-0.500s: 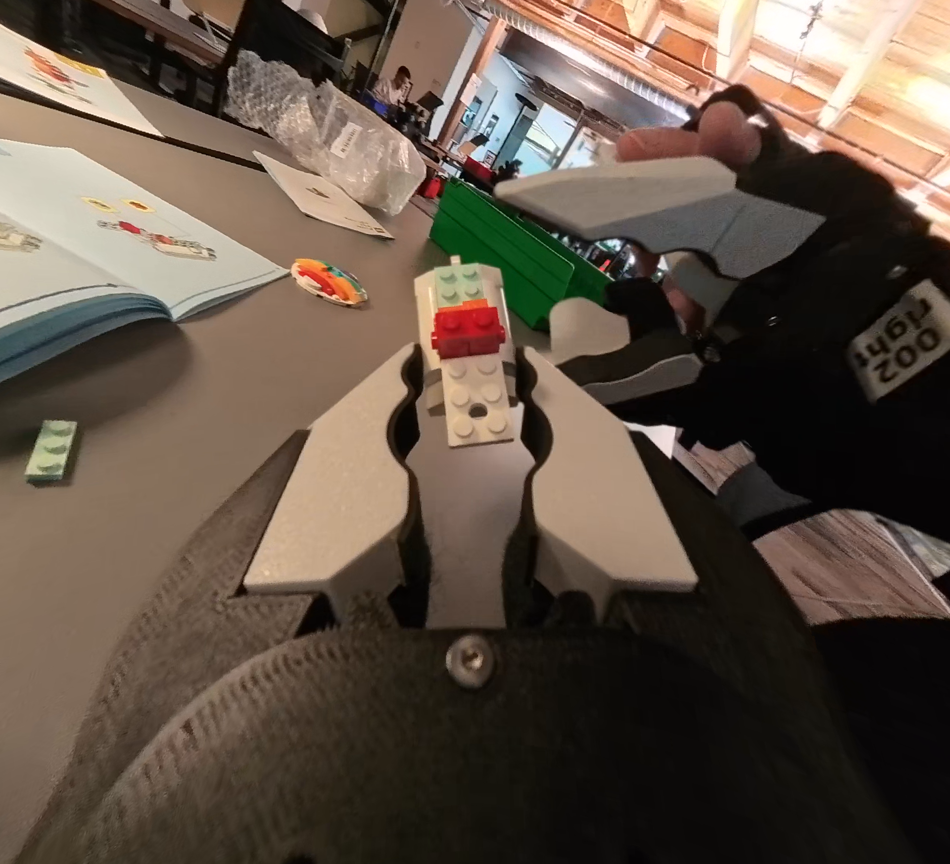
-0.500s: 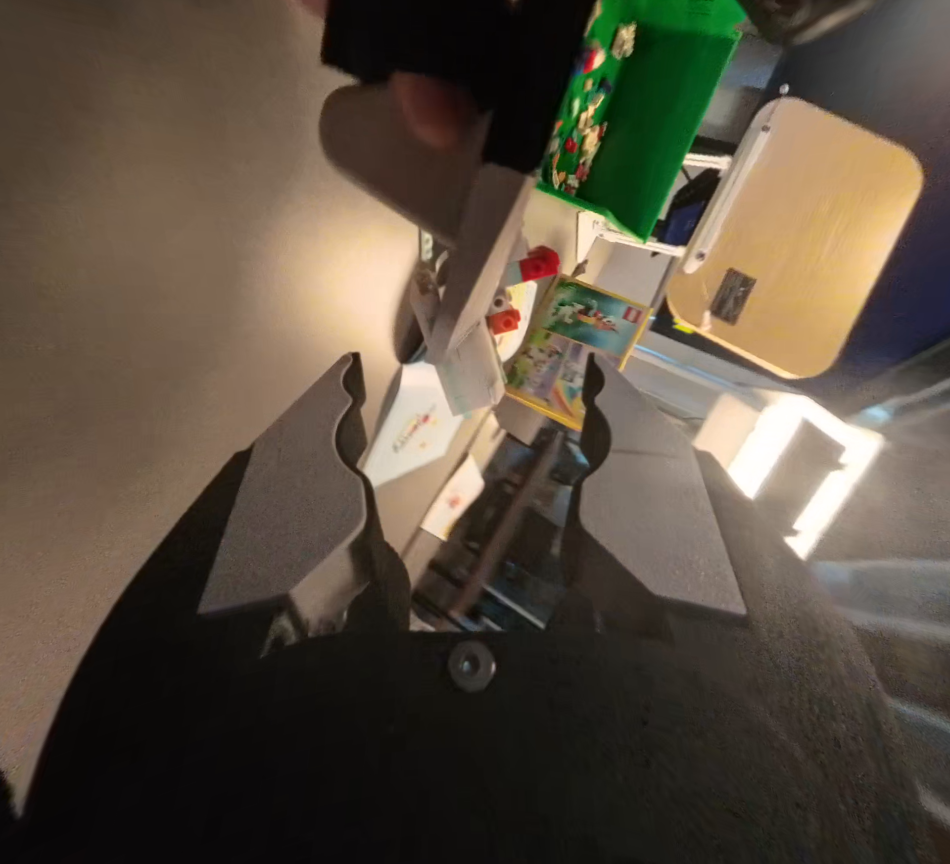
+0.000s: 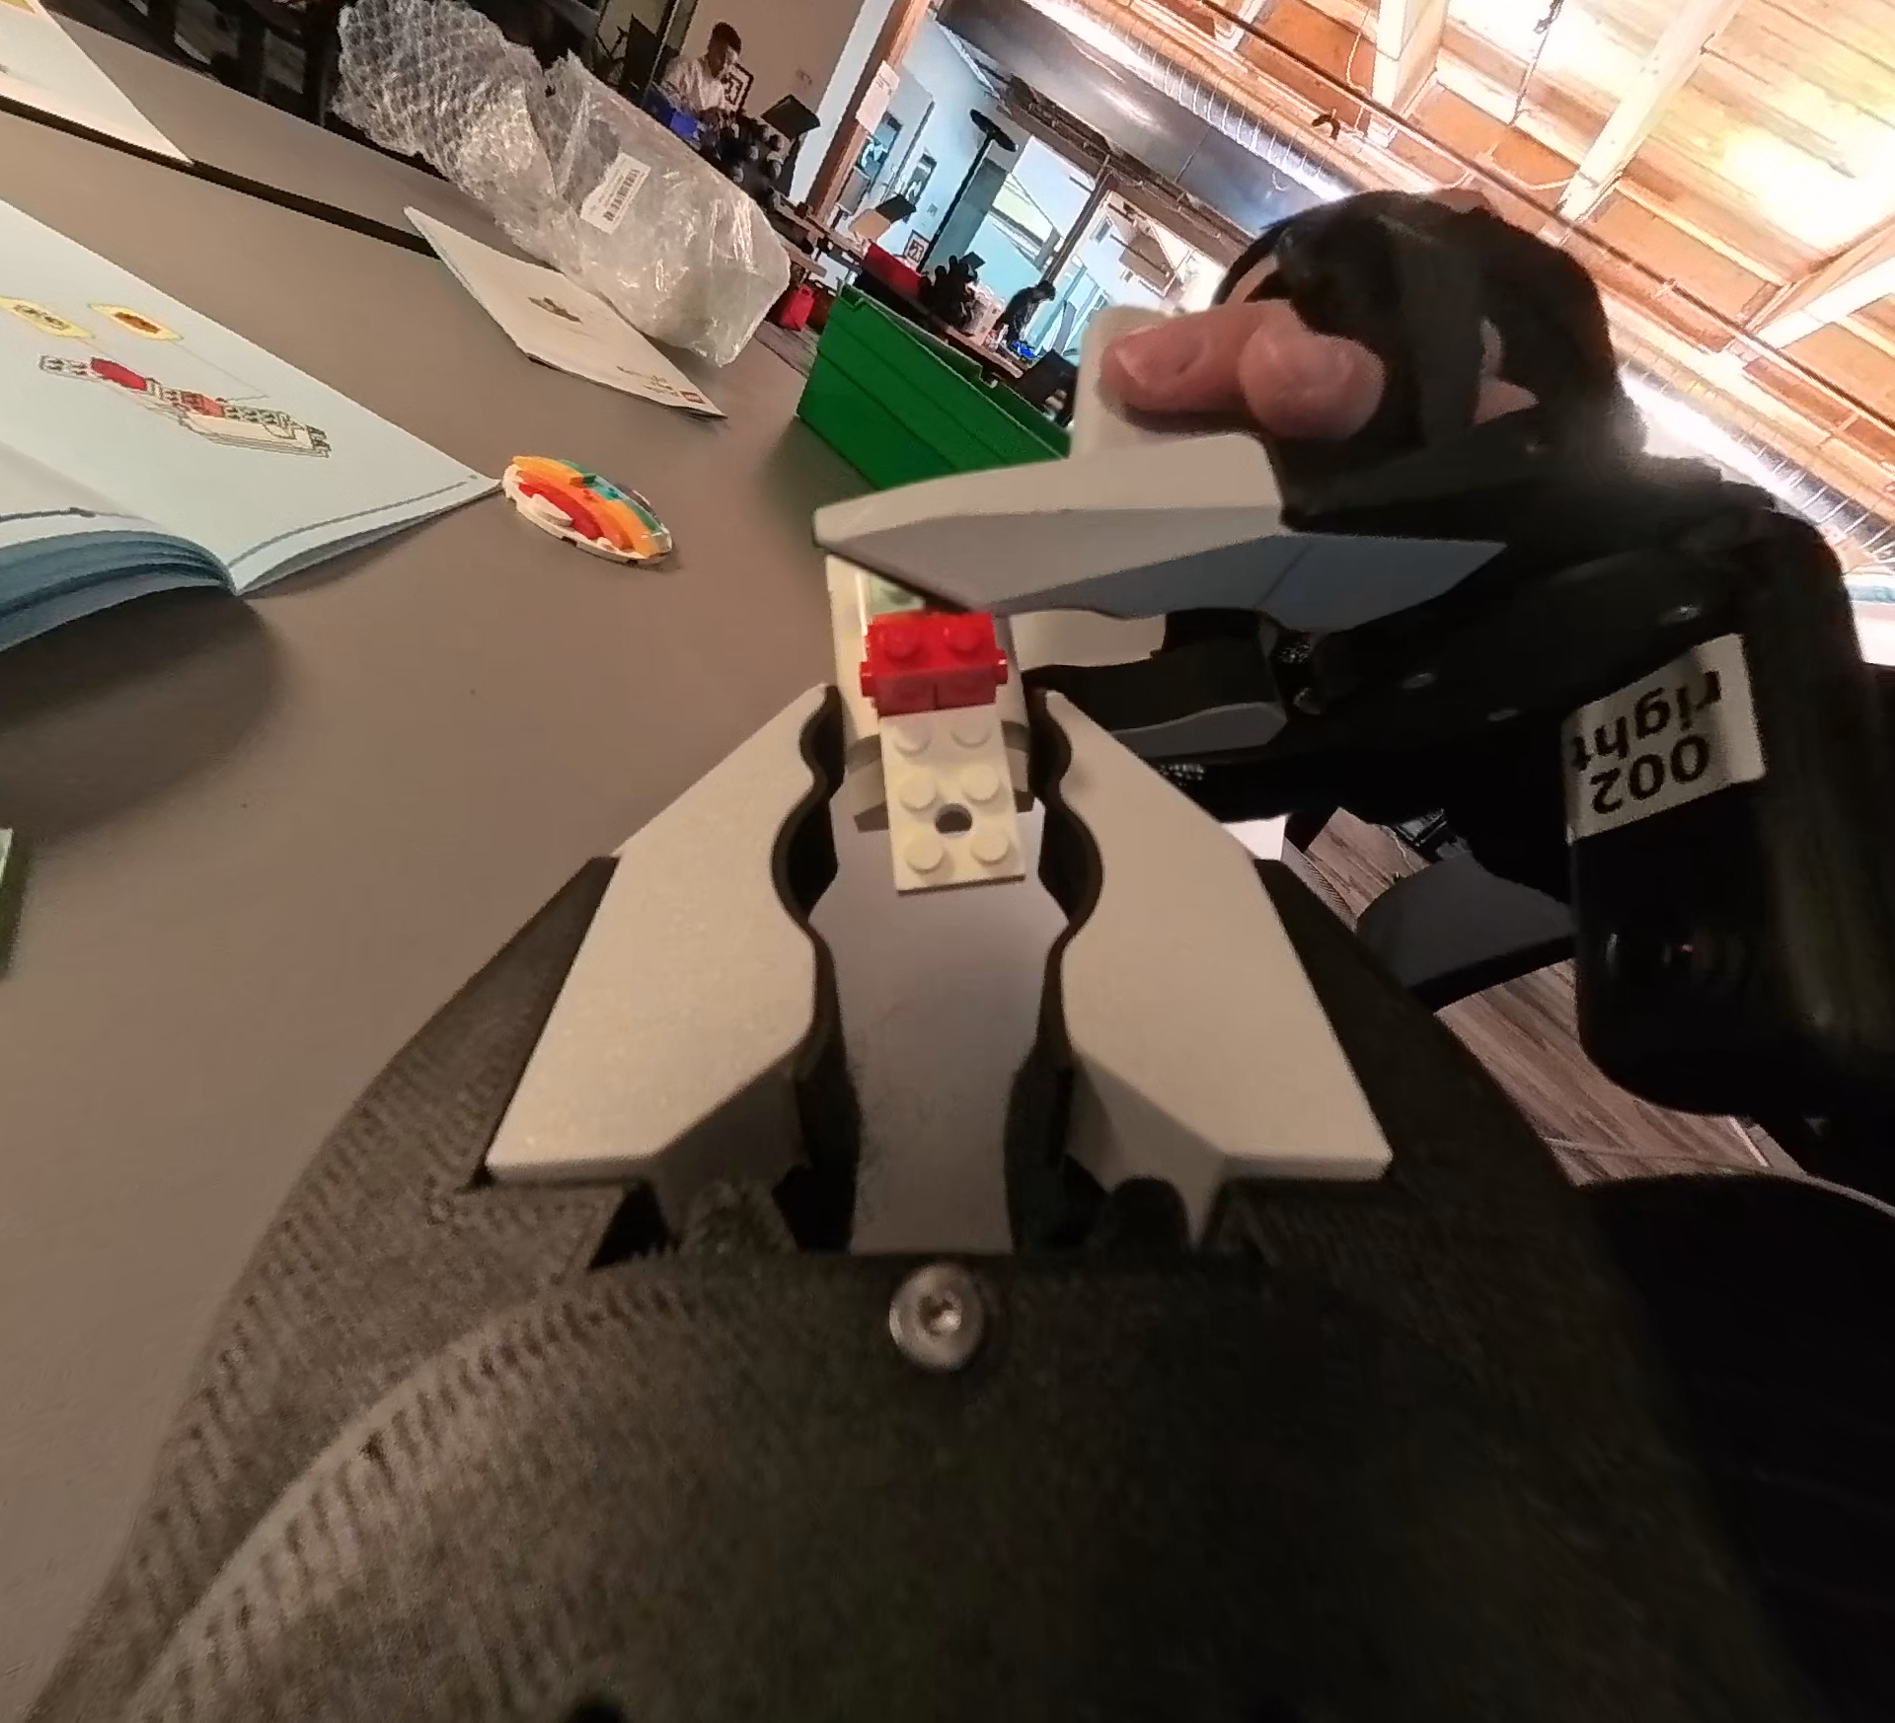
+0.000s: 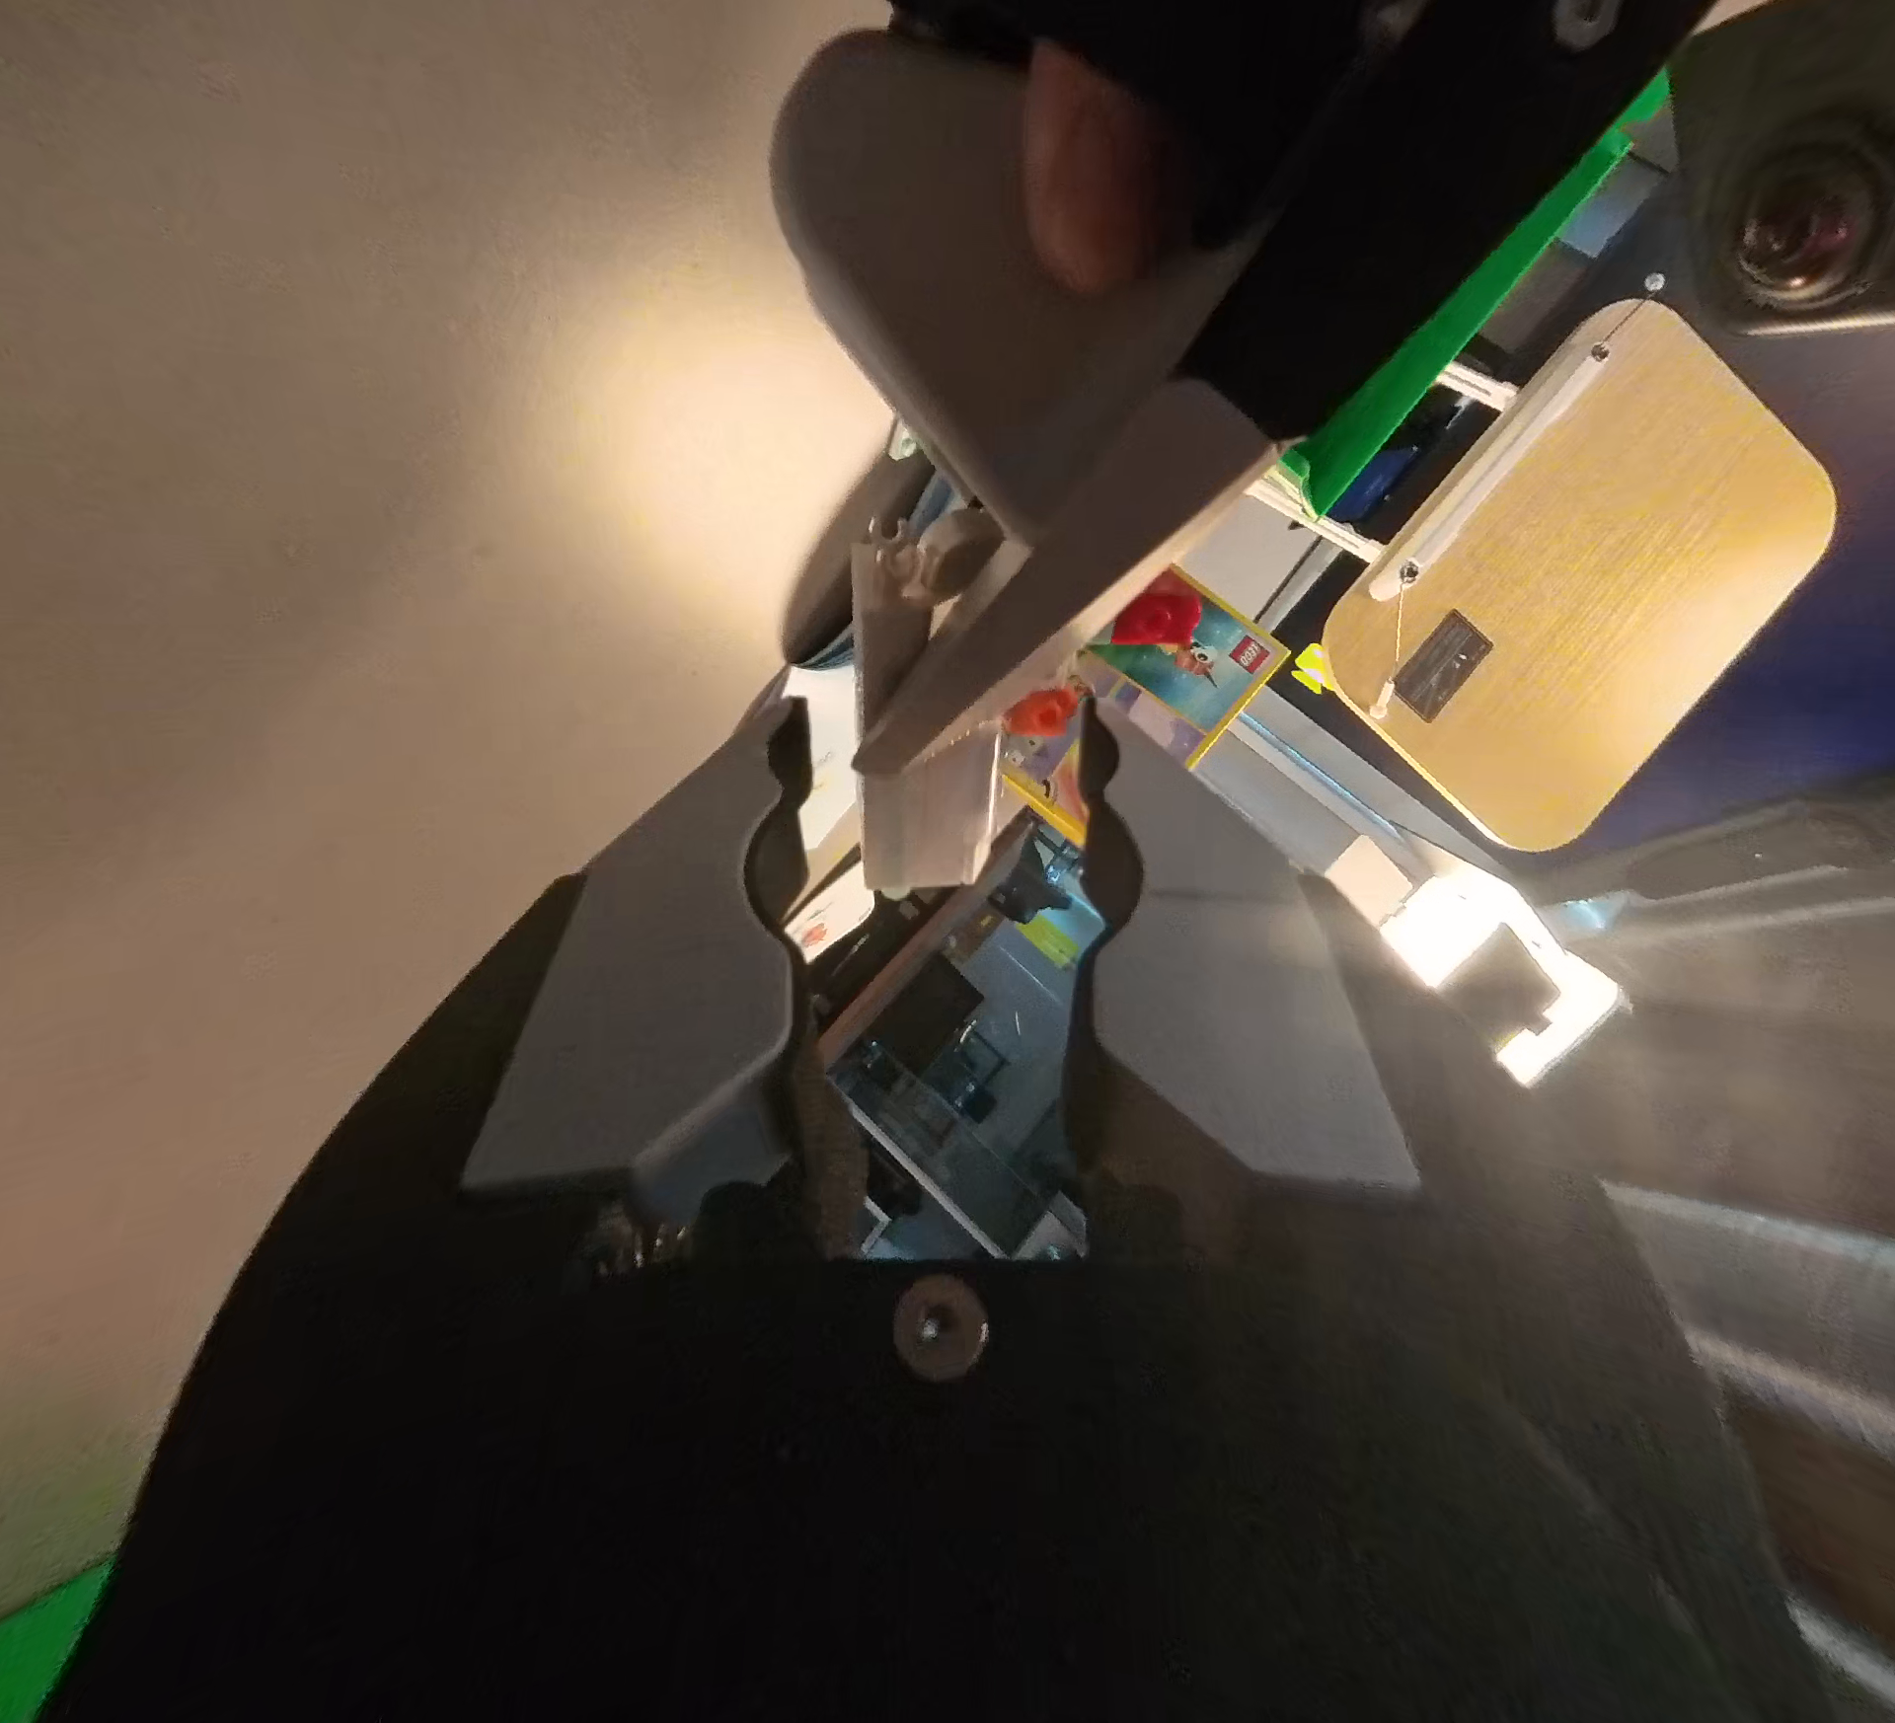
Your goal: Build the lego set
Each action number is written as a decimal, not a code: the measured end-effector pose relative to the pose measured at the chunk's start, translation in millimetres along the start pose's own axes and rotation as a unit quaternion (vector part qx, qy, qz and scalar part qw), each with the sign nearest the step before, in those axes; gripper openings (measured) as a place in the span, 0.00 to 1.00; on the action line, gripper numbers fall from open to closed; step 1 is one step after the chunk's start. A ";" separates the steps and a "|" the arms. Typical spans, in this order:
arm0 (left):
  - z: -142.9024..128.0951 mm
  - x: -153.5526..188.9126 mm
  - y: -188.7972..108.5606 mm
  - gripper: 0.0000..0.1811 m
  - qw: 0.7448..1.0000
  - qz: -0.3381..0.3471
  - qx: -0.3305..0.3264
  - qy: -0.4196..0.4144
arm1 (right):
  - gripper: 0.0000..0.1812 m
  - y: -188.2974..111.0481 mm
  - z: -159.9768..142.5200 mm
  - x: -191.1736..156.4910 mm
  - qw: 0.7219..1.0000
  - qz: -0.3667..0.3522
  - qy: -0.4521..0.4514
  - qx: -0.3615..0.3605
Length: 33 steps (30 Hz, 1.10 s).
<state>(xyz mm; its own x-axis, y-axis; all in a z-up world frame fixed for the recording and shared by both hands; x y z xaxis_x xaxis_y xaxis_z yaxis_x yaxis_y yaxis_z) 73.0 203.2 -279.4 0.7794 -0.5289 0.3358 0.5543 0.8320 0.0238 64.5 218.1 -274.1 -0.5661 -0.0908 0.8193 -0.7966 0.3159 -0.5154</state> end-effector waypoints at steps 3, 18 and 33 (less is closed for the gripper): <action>-1.2 0.5 0.8 0.19 1.000 -0.002 -0.005 -0.002 | 0.23 0.2 1.3 1.4 1.000 -0.003 0.003 0.000; -6.5 -0.3 3.6 0.19 1.000 -0.001 -0.025 -0.009 | 0.20 1.6 0.0 -3.2 0.999 0.005 -0.035 -0.015; 7.8 -2.2 -4.2 0.22 0.999 -0.002 0.040 -0.015 | 0.20 3.2 -6.8 3.7 0.990 -0.019 0.138 -0.019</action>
<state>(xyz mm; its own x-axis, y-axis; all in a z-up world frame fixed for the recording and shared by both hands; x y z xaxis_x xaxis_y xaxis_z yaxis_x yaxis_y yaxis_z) 66.7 202.2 -272.9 0.7676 -0.5282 0.3630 0.5317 0.8411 0.0996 61.3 225.2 -271.0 -0.4527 0.1557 0.8780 -0.8047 0.3528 -0.4775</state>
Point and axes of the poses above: each gripper's, where its closed fingertips meet, y out along the fingers, z out of its top, x = y × z across the jaws, the point moved 2 cm from there along -y, back along the fingers, and after that the axes turned 13 degrees about y, right-handed, at the moved point
